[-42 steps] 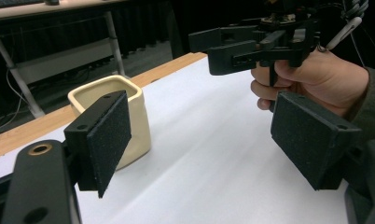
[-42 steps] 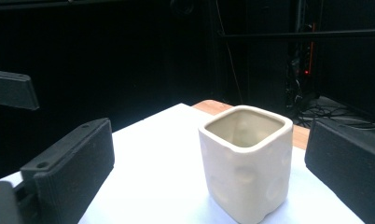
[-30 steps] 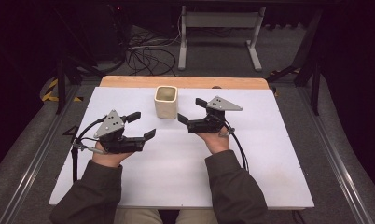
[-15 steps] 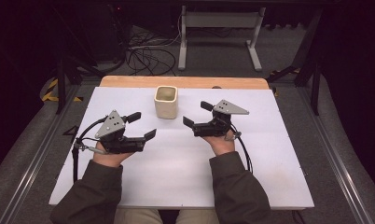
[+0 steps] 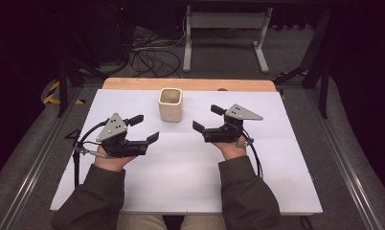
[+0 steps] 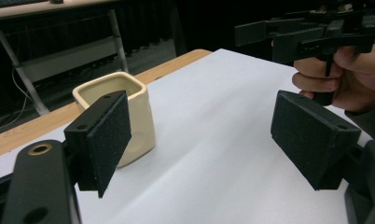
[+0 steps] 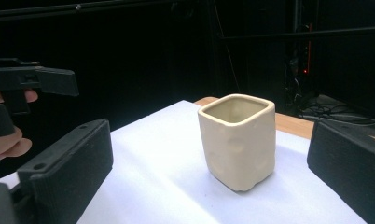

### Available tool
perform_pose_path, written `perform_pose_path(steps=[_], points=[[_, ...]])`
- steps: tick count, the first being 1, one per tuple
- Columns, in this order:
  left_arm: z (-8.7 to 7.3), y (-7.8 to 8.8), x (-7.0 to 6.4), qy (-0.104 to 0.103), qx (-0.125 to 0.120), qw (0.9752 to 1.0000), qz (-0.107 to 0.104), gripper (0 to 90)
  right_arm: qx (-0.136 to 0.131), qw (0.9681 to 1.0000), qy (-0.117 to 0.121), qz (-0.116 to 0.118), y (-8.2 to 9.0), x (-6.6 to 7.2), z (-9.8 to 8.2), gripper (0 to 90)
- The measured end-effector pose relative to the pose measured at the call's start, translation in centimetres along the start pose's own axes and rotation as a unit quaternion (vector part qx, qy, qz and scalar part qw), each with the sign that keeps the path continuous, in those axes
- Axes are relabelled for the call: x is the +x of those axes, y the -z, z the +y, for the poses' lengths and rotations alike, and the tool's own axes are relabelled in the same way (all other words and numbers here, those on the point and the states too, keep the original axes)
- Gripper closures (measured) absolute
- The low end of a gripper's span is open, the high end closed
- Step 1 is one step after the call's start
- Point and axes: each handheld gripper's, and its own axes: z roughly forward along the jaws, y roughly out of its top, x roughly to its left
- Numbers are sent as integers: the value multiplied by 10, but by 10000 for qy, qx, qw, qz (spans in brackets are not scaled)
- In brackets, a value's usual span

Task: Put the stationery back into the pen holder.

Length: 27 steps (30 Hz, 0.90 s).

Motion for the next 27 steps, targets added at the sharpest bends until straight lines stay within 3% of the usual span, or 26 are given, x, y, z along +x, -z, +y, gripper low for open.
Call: perform_pose_path(steps=[27], points=[[-1,-1,1,-21,37,10000,18,211,-236,9996,19,-165,39,-5,13,11]])
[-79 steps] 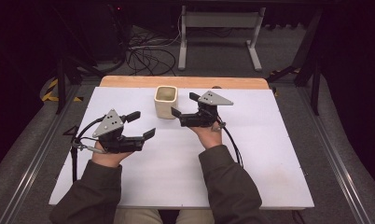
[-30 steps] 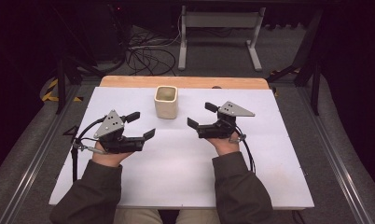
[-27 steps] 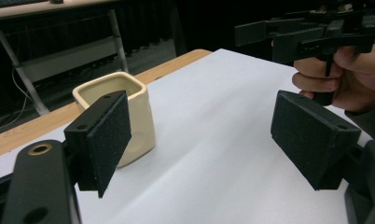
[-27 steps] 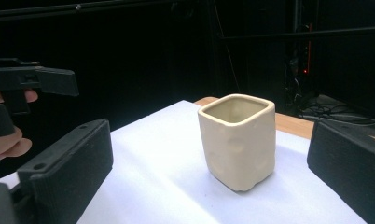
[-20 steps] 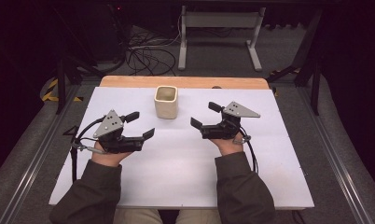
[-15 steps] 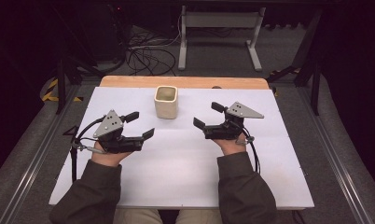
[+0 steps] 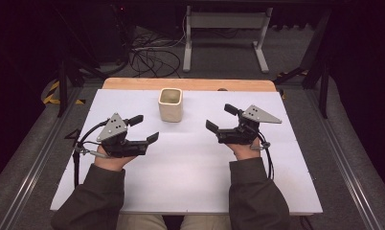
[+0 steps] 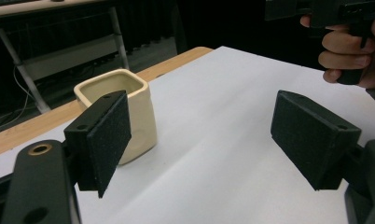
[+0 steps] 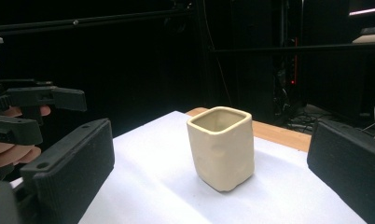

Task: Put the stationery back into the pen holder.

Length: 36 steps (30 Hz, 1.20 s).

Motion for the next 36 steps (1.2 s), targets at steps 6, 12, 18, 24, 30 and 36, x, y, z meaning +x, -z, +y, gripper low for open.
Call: perform_pose_path(steps=[6,12,18,24,30,36], points=[[0,-1,0,-19,25,10000,8,211,-54,10000,16,-55,9,-2,3,12],[0,1,0,-14,8,10000,16,211,-89,9999,15,-108,18,-4,6,14],[0,2,0,-18,3,10000,33,211,-103,9998,4,-164,24,-5,8,15],[0,4,3,7,1,10000,80,211,-132,9997,18,-203,32,-7,9,15],[1,7,5,17,-30,9999,94,211,-177,9993,28,-316,40,-9,11,18],[1,9,6,37,-48,9999,119,211,-241,9990,3,-377,51,-14,14,22]])
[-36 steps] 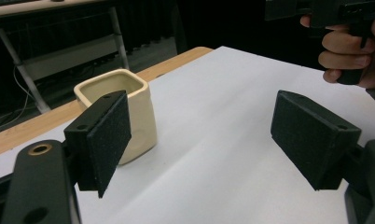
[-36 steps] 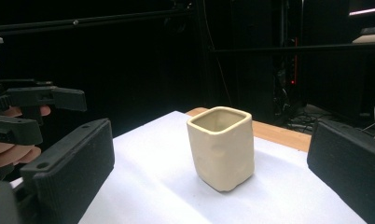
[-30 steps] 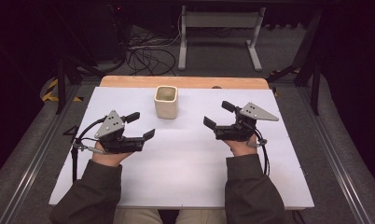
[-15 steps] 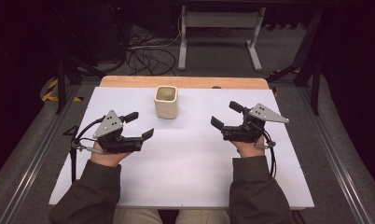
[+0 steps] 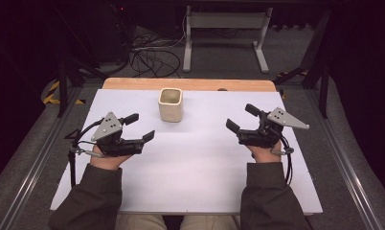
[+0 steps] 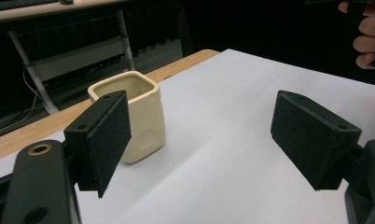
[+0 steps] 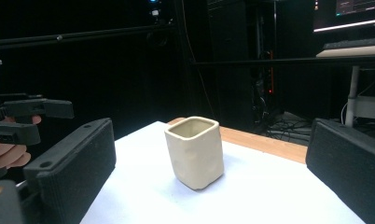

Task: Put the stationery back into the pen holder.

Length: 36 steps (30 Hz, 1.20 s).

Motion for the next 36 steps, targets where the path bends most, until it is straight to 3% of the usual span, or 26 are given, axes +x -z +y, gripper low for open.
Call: perform_pose_path(steps=[11,21,36], points=[[2,7,3,23,-72,9999,67,211,-90,9999,46,-68,15,-7,6,46],[4,15,9,65,-168,9997,167,210,52,9998,191,11,19,-7,11,41],[7,25,13,102,-294,9992,253,210,9,9997,232,-3,31,-8,19,31]])
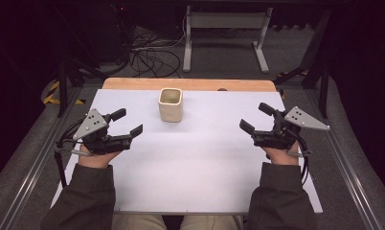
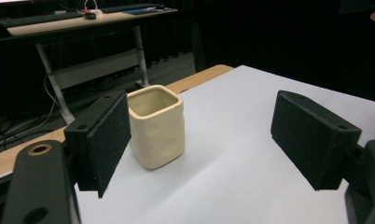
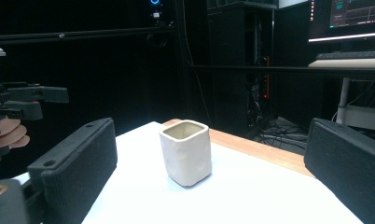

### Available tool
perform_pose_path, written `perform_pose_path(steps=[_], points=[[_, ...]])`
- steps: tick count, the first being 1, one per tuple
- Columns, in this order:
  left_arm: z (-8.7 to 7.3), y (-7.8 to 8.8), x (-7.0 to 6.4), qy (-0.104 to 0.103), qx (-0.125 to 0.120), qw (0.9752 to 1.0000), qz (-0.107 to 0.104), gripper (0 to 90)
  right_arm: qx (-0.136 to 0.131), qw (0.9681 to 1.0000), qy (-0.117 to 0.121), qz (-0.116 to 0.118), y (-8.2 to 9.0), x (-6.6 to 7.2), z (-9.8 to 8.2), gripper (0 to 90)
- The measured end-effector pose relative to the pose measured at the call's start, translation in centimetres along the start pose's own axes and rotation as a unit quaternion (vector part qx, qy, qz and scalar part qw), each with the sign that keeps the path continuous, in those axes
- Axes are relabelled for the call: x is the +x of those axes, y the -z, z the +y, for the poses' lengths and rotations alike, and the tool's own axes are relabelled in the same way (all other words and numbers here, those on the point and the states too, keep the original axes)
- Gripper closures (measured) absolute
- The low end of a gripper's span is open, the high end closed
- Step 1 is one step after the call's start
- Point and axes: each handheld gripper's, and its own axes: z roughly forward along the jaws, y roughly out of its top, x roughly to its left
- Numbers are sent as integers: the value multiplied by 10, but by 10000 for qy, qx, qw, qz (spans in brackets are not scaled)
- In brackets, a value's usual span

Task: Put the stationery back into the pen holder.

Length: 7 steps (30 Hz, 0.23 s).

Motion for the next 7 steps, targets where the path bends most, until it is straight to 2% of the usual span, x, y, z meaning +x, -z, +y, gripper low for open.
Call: perform_pose_path(steps=[7], points=[[-2,-2,0,9,54,10000,-4,204,47,10000,21,23,-3,1,-1,28]])
